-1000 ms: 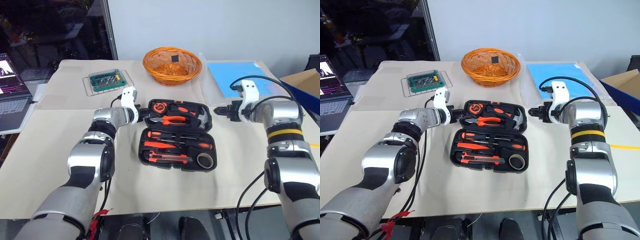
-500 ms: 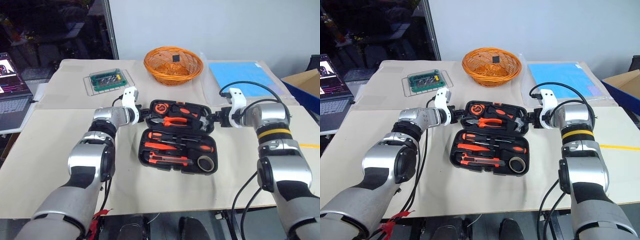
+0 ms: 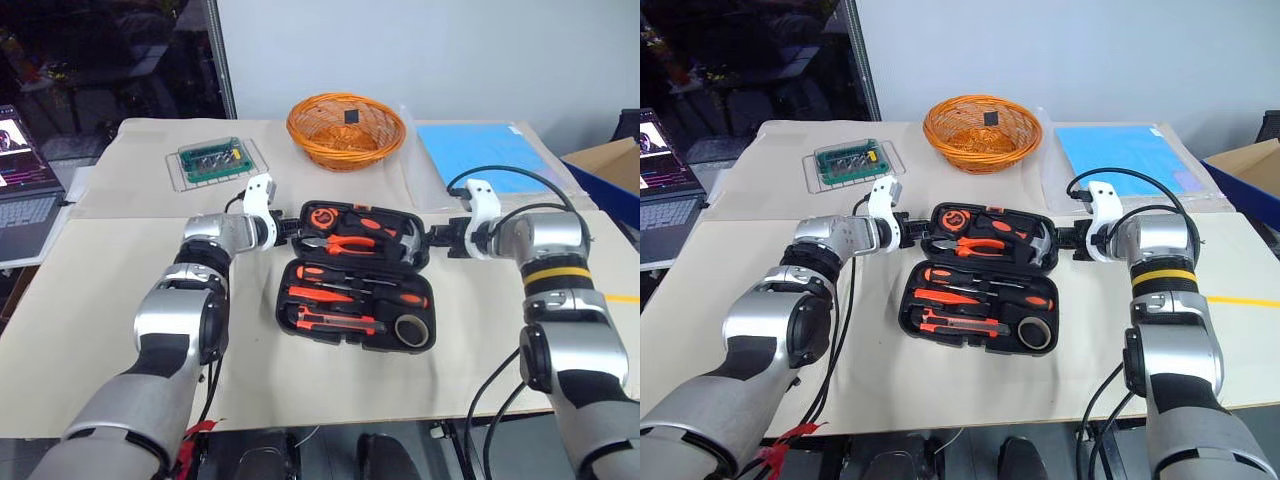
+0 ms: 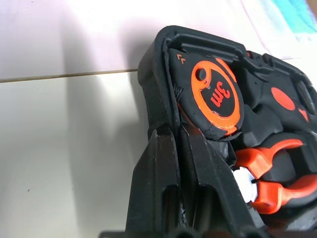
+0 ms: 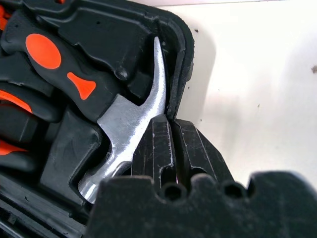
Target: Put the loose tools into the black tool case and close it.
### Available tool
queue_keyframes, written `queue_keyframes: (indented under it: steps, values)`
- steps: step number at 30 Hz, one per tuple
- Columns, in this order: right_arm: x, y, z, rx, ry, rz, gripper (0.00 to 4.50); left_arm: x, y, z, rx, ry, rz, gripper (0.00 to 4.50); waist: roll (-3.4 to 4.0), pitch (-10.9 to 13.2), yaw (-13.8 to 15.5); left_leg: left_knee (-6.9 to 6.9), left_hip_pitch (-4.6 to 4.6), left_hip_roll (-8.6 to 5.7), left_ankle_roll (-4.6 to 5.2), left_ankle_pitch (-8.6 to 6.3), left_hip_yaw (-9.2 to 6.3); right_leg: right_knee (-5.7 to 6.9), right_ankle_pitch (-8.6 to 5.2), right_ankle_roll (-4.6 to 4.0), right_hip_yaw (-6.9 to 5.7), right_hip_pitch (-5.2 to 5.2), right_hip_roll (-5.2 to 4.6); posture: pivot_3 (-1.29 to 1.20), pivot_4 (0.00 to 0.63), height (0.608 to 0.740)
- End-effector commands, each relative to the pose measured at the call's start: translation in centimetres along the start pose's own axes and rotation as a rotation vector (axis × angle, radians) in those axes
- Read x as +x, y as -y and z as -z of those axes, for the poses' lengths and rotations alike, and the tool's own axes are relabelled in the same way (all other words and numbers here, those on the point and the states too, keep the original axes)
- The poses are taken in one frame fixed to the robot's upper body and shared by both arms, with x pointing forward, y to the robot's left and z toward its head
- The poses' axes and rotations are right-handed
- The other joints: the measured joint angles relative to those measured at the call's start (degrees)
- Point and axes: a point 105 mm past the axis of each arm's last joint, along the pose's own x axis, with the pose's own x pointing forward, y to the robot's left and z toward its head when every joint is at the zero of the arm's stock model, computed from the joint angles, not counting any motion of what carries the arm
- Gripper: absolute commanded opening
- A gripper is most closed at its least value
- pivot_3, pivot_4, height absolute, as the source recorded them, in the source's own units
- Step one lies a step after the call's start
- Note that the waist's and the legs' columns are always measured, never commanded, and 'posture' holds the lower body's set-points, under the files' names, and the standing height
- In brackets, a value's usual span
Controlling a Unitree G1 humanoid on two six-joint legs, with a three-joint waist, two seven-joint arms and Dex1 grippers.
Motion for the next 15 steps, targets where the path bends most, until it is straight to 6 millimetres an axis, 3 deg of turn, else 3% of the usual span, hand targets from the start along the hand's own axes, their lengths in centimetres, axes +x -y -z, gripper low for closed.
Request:
queue_keyframes:
  steps: [1, 6, 11, 15]
  values:
    - [-2.5, -2.6, -7.6, -0.187, 0.430, -0.079, 0.06, 0.1, 6.0, -4.9, 0.257, 0.268, 0.217, 0.00, 0.01, 0.4, 0.1, 0.03, -0.02, 0.01, -0.03, 0.02, 0.03, 0.00, 0.00, 0.00, 0.01, -0.03, 0.00, 0.00, 0.150, 0.740]
    - [-5.2, -4.0, -7.9, -0.349, 0.638, -0.097, 0.06, -1.7, 6.7, -4.1, 0.591, 0.436, 0.176, 0.00, 0.05, 0.5, 0.2, -0.04, -0.35, -0.01, -0.08, 0.04, 0.12, 0.31, 0.03, -0.04, 0.01, -0.69, -0.06, 0.00, 0.150, 0.740]
    - [-8.8, -7.0, -3.2, -0.662, 0.673, -0.121, 0.06, -4.7, 5.8, -0.2, 1.035, 0.454, 0.164, 0.00, 0.08, 0.5, 0.3, -0.27, -0.40, 0.00, -0.10, 0.03, 0.17, 0.21, 0.02, -0.04, -0.53, -0.78, -0.19, 0.00, 0.150, 0.740]
    - [-11.2, -7.9, 0.6, -0.785, 0.628, -0.111, 0.06, -6.6, 4.8, 2.3, 1.246, 0.410, 0.208, 0.00, 0.09, 0.5, 0.3, -0.26, -0.37, -0.02, -0.12, 0.01, 0.21, 0.15, 0.02, -0.08, -1.46, -0.75, -0.57, 0.00, 0.150, 0.740]
